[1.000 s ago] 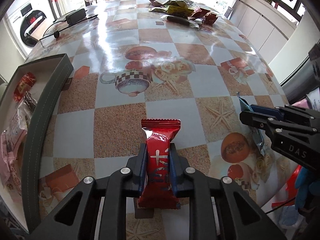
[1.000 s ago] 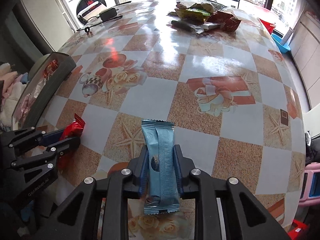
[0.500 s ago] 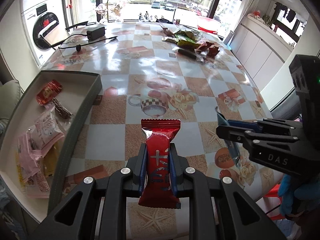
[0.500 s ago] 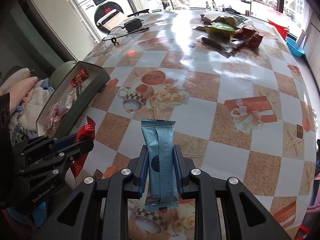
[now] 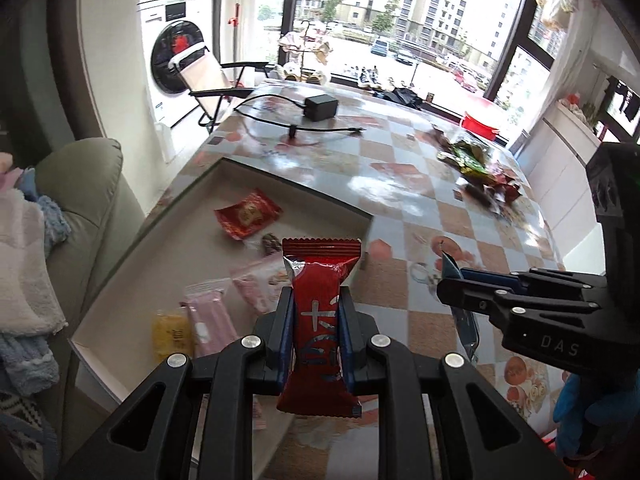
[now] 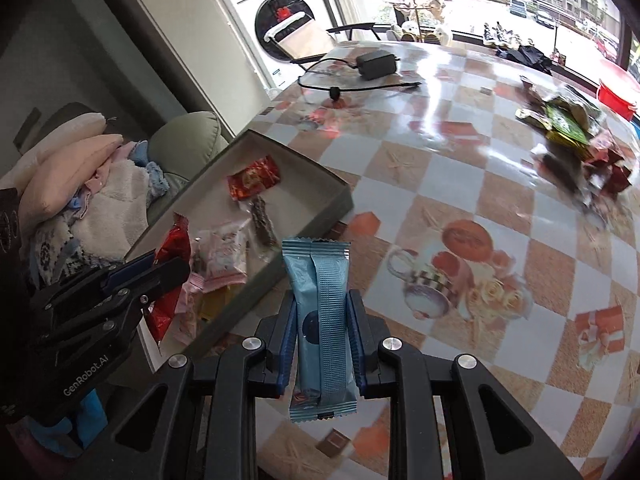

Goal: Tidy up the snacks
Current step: 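Carry the red packet and light-blue bar into the grey tray and open both tools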

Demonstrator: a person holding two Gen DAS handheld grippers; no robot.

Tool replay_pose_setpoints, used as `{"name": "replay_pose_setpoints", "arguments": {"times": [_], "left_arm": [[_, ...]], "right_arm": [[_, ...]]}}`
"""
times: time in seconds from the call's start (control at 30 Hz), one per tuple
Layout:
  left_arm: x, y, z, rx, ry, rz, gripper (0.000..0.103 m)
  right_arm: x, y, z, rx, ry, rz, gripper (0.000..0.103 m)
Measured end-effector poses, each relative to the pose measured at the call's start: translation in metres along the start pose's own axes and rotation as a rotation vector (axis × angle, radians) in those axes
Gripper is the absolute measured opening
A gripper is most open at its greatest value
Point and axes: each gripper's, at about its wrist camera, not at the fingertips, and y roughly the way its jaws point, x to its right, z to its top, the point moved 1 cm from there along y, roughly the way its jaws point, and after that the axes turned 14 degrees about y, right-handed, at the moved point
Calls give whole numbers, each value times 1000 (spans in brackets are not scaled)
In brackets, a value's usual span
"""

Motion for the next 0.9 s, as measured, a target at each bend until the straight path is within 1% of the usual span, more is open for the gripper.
{"name": "replay_pose_setpoints", "arguments": {"times": [0.1, 0.23, 0.4, 0.43, 0.47, 0.5, 0.53, 0.57, 0.6, 0.63, 0.67, 0.7, 0.73, 0.77, 0.83, 0.9], "left_arm": [[-28, 5, -4, -14, -45, 34, 22], [-56, 19, -13, -50, -102, 63, 22], [-73, 39, -24, -99, -125, 61, 22], [-75, 41, -25, -99, -127, 61, 25], [-76, 42, -26, -99, -128, 61, 29], [-77, 44, -27, -100, -129, 60, 44], [-77, 44, -28, -97, -132, 61, 67], [-78, 43, -28, -89, -137, 66, 76], [-79, 42, -29, -74, -142, 69, 83], [-78, 41, -29, -69, -134, 73, 83], [-77, 41, -29, -71, -129, 71, 83], [-78, 43, -29, -83, -128, 76, 84], [-78, 44, -30, -98, -127, 78, 85], [-77, 47, -30, -112, -127, 75, 85], [-76, 49, -31, -132, -128, 98, 90], [-75, 49, -32, -149, -126, 134, 90]], "right_arm": [[-27, 16, 11, -4, -35, 7, 25], [-56, 43, 23, -23, -83, -14, 25], [-77, 77, 32, -57, -107, -46, 25], [-80, 82, 33, -65, -109, -52, 25], [-82, 88, 33, -80, -112, -60, 26], [-82, 92, 33, -90, -115, -69, 26], [-82, 95, 32, -97, -117, -81, 26], [-83, 98, 31, -103, -119, -90, 26], [-83, 101, 30, -110, -120, -98, 26], [-82, 102, 29, -117, -119, -101, 26], [-80, 101, 28, -119, -110, -100, 41], [-79, 100, 28, -110, -106, -116, 71], [-76, 96, 29, -86, -103, -135, 83], [-75, 92, 29, -73, -103, -136, 92], [-72, 85, 30, -71, -94, -128, 92], [-69, 80, 31, -69, -88, -126, 92]]}}
